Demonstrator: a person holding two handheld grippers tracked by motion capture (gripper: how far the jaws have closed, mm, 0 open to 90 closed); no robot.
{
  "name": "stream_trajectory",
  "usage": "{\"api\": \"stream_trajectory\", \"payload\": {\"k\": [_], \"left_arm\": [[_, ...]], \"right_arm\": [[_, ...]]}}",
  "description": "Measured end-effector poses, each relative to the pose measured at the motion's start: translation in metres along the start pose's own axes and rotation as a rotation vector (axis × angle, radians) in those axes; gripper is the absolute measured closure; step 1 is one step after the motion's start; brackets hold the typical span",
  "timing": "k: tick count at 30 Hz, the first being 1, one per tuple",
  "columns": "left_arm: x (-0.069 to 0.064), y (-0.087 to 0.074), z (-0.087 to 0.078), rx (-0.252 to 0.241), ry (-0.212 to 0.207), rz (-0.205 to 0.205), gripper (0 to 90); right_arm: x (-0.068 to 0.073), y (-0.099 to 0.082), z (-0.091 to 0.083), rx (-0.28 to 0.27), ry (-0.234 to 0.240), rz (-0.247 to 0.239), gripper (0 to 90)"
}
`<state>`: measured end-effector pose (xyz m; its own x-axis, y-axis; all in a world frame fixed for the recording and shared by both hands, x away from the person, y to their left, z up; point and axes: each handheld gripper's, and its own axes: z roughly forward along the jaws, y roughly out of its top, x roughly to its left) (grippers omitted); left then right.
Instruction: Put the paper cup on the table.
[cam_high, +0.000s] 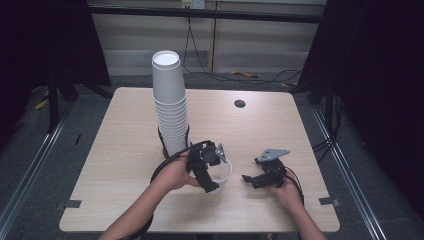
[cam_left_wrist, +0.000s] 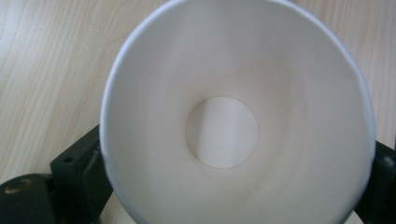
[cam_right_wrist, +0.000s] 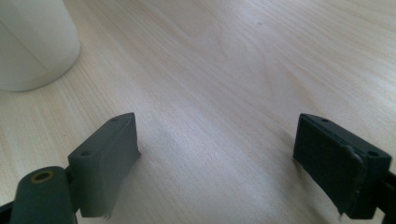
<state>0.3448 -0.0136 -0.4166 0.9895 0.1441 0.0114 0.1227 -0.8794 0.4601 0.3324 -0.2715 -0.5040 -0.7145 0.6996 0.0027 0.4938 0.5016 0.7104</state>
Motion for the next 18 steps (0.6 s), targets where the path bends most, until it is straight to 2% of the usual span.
{"api": "stream_trajectory", "payload": {"k": [8,9,10,15,18], "left_arm": [[0.000,-0.006,0.001,-0.012,0.000,0.002,6.4],[0.000,-0.008,0.001,-0.022,-0.001,-0.012,6.4],[0.001,-0.009,0.000,-0.018,-0.004,-0.004,6.4],[0.001,-0.020,-0.001,-0.043,-0.007,-0.034,6.4],[0.000,-0.027,-0.003,-0.046,-0.002,-0.035,6.4]], "right_arm": [[0.000,0.000,0.000,0.000,0.000,0.001,13.6],[0.000,0.000,0.000,0.000,0.000,0.001,13.6],[0.000,0.000,0.000,0.000,-0.001,0.002,13.6],[0.000,0.000,0.000,-0.001,-0.002,-0.002,14.2],[0.000,0.000,0.000,-0.001,-0.002,-0.002,14.2]]}}
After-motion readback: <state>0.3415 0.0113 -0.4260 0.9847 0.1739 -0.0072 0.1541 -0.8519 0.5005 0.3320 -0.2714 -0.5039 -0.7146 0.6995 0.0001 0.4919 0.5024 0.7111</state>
